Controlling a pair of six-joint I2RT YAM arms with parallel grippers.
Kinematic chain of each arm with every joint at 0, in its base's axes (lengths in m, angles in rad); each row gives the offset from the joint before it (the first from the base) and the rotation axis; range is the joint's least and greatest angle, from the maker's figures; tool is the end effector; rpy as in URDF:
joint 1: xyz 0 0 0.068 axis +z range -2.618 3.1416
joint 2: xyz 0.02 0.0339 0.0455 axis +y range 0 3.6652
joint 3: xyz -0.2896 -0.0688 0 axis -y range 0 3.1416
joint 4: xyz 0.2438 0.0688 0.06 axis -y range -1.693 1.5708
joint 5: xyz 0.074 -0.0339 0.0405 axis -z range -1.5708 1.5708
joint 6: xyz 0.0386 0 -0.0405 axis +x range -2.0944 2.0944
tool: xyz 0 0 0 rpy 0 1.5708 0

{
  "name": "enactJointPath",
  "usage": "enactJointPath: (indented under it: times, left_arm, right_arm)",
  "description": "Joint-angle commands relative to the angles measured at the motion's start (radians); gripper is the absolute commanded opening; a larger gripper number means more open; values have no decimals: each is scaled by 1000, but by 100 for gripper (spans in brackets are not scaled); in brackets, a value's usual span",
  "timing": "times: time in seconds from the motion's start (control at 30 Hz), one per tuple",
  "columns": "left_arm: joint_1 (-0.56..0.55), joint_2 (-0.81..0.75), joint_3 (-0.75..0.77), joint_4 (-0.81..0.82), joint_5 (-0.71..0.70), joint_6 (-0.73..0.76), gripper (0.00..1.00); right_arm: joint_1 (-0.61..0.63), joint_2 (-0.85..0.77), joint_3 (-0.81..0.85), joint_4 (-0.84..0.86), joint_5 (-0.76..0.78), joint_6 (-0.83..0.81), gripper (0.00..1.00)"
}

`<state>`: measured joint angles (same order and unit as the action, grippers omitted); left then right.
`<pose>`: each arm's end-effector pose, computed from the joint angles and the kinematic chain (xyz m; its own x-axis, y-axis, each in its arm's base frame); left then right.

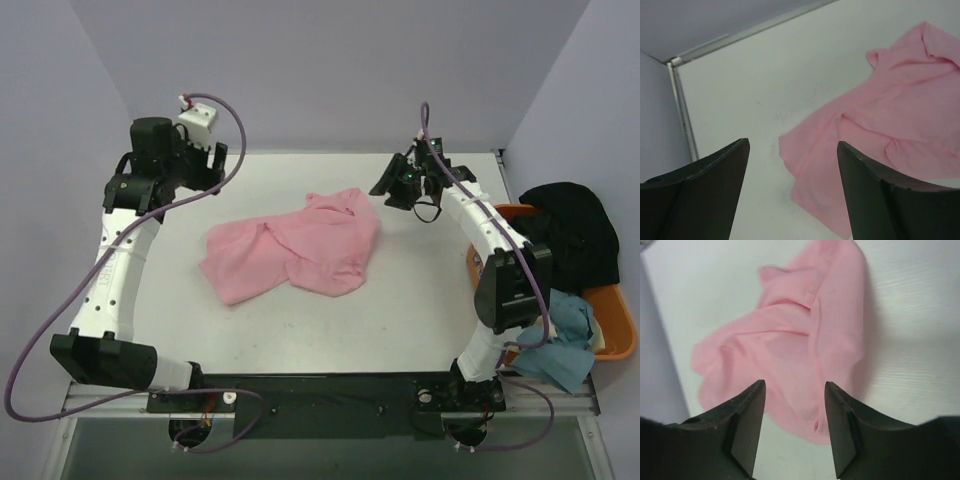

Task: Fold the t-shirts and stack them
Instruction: Move the tshirt to the center of the board

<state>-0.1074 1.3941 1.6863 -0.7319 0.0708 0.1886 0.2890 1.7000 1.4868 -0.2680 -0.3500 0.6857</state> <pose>0.2851 -0.0335 0.4784 -0.3837 0.2295 -0.8945 0.2469 0.9589 0.1401 0.3854 0.1284 0.3567 -0.6974 0.4132 -0.5856 -0.1518 0.7134 0.6841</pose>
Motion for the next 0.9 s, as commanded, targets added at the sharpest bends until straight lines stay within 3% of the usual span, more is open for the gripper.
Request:
enactJointPath:
  times: [0.0,0.1,0.27,0.43,0.6,0.63,0.7,0.73,0.87]
  left_arm:
    - [-54,31,-108,-50,179,87,80]
    - [-71,20,-230,-57,225,144,80]
    - [-54,43,-388,-50,184,203,80]
    - [-8,118,-415,17,110,181,79]
    - [18,203,-425,52,69,153,80]
    - [24,213,-427,55,67,153,80]
    - [32,235,-433,60,61,152,80]
    - [38,249,-432,57,57,152,80]
    - [41,260,-415,42,72,199,77]
  right_arm:
    - [-129,139,36,-235,57,-104,49]
    - [-102,125,21,-275,112,-213,55]
    - [-31,66,-104,-284,160,-210,59]
    - [88,78,-201,-278,230,-161,59]
    - [130,190,-218,-252,224,-135,57]
    - [133,225,-201,-241,221,-144,55]
    - [130,265,-168,-240,206,-156,26]
    - [121,270,-158,-246,203,-161,2]
    - [102,164,-161,-261,217,-210,0]
